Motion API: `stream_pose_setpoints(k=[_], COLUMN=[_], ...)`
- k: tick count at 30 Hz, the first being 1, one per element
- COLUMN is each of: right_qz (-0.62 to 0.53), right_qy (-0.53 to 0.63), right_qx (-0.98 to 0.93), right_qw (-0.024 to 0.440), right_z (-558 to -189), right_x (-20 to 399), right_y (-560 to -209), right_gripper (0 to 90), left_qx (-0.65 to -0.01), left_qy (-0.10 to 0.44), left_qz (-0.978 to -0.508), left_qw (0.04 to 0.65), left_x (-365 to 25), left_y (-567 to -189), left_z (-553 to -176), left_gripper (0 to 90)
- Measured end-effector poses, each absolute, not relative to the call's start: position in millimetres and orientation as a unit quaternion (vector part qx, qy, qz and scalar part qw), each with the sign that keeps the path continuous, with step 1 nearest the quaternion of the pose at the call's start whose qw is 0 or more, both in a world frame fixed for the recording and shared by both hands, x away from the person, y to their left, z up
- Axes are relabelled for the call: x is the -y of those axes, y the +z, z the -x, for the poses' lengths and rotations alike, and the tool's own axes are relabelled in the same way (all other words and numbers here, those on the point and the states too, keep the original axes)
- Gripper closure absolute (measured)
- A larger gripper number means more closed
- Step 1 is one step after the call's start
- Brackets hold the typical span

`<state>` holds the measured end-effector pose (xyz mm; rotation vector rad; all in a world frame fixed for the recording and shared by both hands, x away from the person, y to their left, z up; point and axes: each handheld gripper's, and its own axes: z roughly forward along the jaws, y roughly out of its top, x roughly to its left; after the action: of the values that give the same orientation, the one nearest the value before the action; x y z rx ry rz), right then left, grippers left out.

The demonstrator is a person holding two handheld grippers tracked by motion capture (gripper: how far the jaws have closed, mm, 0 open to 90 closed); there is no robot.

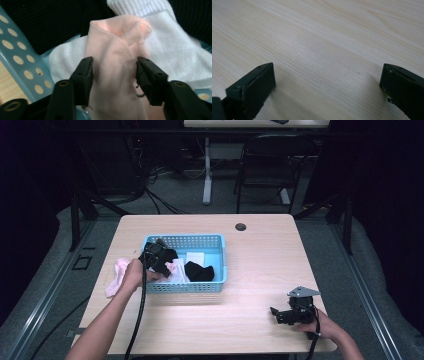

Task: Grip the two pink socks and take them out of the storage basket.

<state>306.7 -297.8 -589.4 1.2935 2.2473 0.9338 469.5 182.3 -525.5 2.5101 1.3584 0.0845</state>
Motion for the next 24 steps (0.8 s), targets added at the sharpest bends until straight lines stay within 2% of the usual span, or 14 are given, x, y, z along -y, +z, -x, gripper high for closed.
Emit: stream_pose_setpoints(k=[6, 9, 24], right_qz=[-0.462, -0.463, -0.461], right_qy=[0.332, 0.330, 0.333], right_qx=[-0.799, -0.800, -0.799], right_qw=[0.194, 0.193, 0.193], right_z=[-306.5, -306.4, -306.7], right_x=[297.7, 297.7, 297.7], right_y=[-589.4, -589.0, -589.5], right_gripper=[0.0, 0.0, 0.0], left_qx=[-0.469, -0.471, -0.457], left_qy=[0.032, 0.037, 0.064], left_qz=[-0.871, -0.868, -0.860], left_qw=[0.143, 0.154, 0.217], left_x=[-184.7, -188.3, -199.6], left_y=[-526.9, -524.6, -483.3], left_z=[-468.6, -467.7, -458.7], left_gripper=[69.4, 75.5, 77.6])
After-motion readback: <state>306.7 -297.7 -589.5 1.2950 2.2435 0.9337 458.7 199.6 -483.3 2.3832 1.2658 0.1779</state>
